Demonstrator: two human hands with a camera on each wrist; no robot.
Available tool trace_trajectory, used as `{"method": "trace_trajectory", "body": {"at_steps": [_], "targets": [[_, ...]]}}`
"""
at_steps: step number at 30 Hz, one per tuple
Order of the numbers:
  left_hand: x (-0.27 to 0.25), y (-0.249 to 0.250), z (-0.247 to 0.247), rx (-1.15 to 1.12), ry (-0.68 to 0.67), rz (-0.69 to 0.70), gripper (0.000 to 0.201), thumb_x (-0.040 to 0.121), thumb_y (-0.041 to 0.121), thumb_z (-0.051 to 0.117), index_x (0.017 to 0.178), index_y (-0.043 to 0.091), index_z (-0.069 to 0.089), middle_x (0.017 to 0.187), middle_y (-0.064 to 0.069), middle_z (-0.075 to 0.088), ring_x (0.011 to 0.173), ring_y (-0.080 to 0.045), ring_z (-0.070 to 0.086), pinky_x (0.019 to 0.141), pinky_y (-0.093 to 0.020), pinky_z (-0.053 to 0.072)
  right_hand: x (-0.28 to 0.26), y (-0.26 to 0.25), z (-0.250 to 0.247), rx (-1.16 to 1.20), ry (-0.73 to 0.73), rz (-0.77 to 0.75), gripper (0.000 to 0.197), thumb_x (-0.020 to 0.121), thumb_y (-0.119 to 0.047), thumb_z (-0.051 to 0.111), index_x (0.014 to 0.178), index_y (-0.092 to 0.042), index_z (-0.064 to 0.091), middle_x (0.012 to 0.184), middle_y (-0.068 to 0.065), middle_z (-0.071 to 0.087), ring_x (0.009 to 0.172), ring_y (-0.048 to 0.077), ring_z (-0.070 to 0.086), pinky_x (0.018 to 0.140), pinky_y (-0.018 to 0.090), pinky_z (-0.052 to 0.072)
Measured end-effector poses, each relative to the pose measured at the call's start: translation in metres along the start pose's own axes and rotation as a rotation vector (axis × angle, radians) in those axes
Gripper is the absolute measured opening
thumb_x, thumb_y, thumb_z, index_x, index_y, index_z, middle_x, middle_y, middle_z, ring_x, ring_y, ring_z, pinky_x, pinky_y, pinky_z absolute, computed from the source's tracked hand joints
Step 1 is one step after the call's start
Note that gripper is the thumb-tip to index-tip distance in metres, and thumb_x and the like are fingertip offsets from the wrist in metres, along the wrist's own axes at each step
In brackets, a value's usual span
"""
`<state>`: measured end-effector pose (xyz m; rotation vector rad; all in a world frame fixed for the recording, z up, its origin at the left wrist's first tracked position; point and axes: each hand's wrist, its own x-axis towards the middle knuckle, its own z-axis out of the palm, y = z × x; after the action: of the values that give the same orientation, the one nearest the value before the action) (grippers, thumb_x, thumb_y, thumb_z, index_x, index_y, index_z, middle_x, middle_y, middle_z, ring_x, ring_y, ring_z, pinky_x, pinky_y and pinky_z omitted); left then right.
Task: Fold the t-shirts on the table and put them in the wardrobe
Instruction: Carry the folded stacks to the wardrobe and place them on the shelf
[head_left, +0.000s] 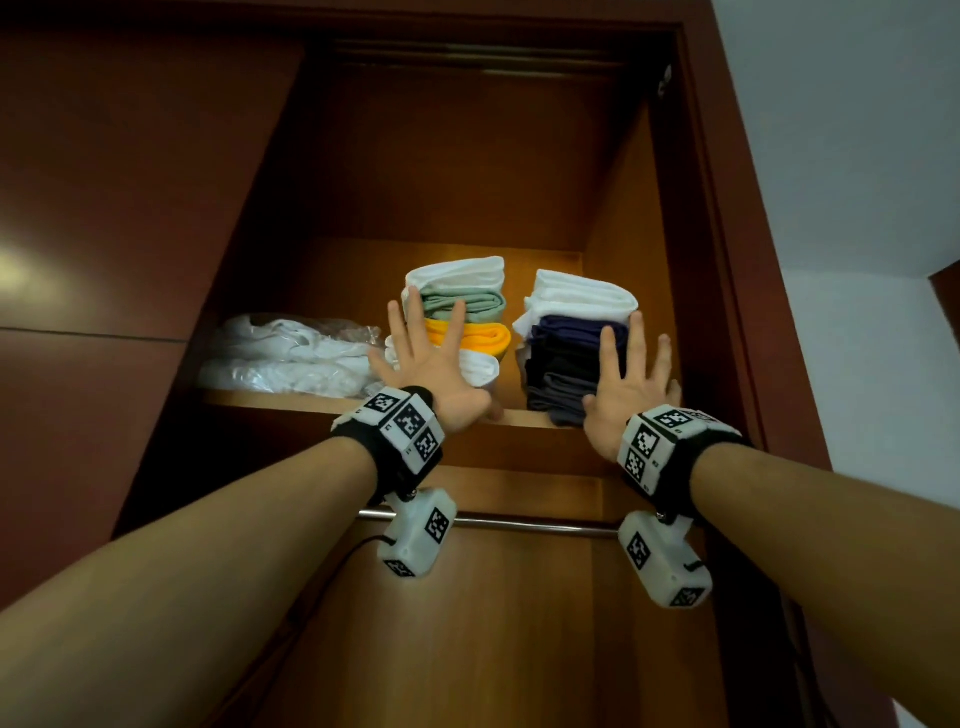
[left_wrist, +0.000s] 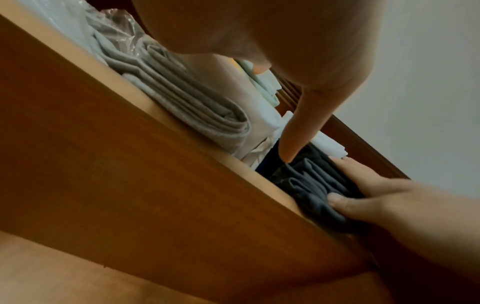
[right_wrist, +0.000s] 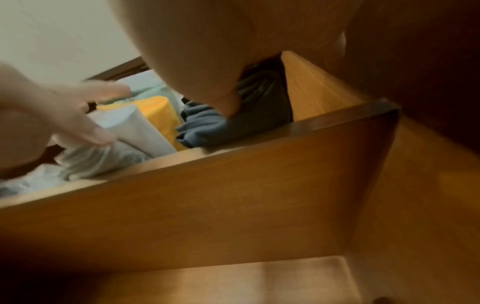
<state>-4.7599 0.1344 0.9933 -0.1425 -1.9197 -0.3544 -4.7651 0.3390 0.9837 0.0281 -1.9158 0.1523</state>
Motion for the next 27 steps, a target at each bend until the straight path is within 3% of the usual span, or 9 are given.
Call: {"method": "trace_trajectory", "body": {"at_steps": [4, 6, 9, 12, 16, 21, 24, 27], "targets": [[0.001, 0.018, 0.005, 0.168, 0.120, 0.140, 0.115, 0.067, 0.071, 0.060, 0.152, 0.039, -0.010, 0.156, -0.003, -0.035, 0.142, -0.028, -0.036, 0.108, -0.065, -0.019, -0.006, -0.004, 0.007, 0.107, 0.038, -0.027, 0.103, 0.084, -0.046, 0.060, 0.152, -0.025, -0.014, 0.155, 0.000, -0.032, 0.145, 0.035, -0.018, 0.115, 0.052, 0.020], [0.003, 0.031, 0.004, 0.176, 0.108, 0.261, 0.114, 0.070, 0.064, 0.060, 0.154, 0.034, -0.012, 0.159, -0.002, -0.029, 0.144, -0.024, -0.031, 0.109, -0.061, -0.022, -0.008, -0.006, 0.011, 0.142, 0.045, -0.057, 0.113, 0.079, -0.055, 0.064, 0.152, -0.025, -0.018, 0.155, 0.003, -0.032, 0.145, 0.036, -0.020, 0.115, 0.051, 0.016], [0.008, 0.050, 0.008, 0.199, -0.020, 0.378, 0.109, 0.077, 0.048, 0.059, 0.154, 0.028, -0.015, 0.163, -0.006, -0.016, 0.149, -0.021, -0.019, 0.112, -0.056, -0.022, -0.010, -0.008, 0.015, 0.169, 0.078, -0.063, 0.120, 0.074, -0.063, 0.065, 0.152, -0.024, -0.018, 0.155, 0.006, -0.032, 0.144, 0.036, -0.021, 0.117, 0.049, 0.009], [0.012, 0.063, 0.017, 0.264, -0.116, 0.378, 0.101, 0.081, 0.043, 0.055, 0.155, 0.025, -0.011, 0.162, -0.014, -0.015, 0.150, -0.026, -0.014, 0.117, -0.053, -0.016, -0.009, -0.007, 0.016, 0.267, 0.101, 0.010, 0.123, 0.072, -0.055, 0.070, 0.152, -0.023, -0.017, 0.155, 0.004, -0.032, 0.146, 0.034, -0.017, 0.117, 0.049, 0.011], [0.011, 0.070, 0.026, 0.344, -0.103, 0.432, 0.101, 0.084, 0.045, 0.054, 0.155, 0.014, -0.011, 0.159, -0.022, -0.018, 0.150, -0.030, -0.006, 0.118, -0.049, -0.014, -0.005, -0.008, 0.016, 0.336, 0.082, 0.015, 0.116, 0.074, -0.045, 0.071, 0.152, -0.023, -0.012, 0.156, 0.002, -0.030, 0.146, 0.035, -0.008, 0.116, 0.051, 0.017], [0.014, 0.070, 0.029, 0.387, -0.117, 0.488, 0.101, 0.091, 0.049, 0.050, 0.151, 0.008, -0.019, 0.160, -0.019, -0.016, 0.151, -0.026, -0.002, 0.119, -0.047, -0.015, 0.007, 0.001, 0.012, 0.340, 0.074, 0.036, 0.112, 0.075, -0.026, 0.074, 0.153, -0.020, -0.006, 0.157, 0.004, -0.025, 0.146, 0.034, -0.001, 0.114, 0.045, 0.025], [0.008, 0.070, 0.027, 0.344, -0.058, 0.421, 0.102, 0.088, 0.048, 0.053, 0.152, 0.003, -0.013, 0.163, -0.014, 0.003, 0.151, -0.026, 0.003, 0.119, -0.053, -0.011, 0.009, 0.006, 0.009, 0.333, 0.067, 0.064, 0.109, 0.077, -0.023, 0.073, 0.153, -0.019, -0.004, 0.158, 0.006, -0.019, 0.145, 0.034, 0.004, 0.112, 0.043, 0.028], [-0.002, 0.071, 0.032, 0.325, -0.034, 0.336, 0.097, 0.086, 0.041, 0.058, 0.152, 0.000, 0.001, 0.149, -0.014, 0.039, 0.142, -0.032, 0.025, 0.117, -0.053, -0.005, 0.006, 0.004, 0.010, 0.364, 0.108, 0.094, 0.108, 0.072, -0.020, 0.075, 0.151, -0.020, 0.002, 0.159, 0.005, -0.013, 0.144, 0.035, 0.010, 0.109, 0.044, 0.032]]}}
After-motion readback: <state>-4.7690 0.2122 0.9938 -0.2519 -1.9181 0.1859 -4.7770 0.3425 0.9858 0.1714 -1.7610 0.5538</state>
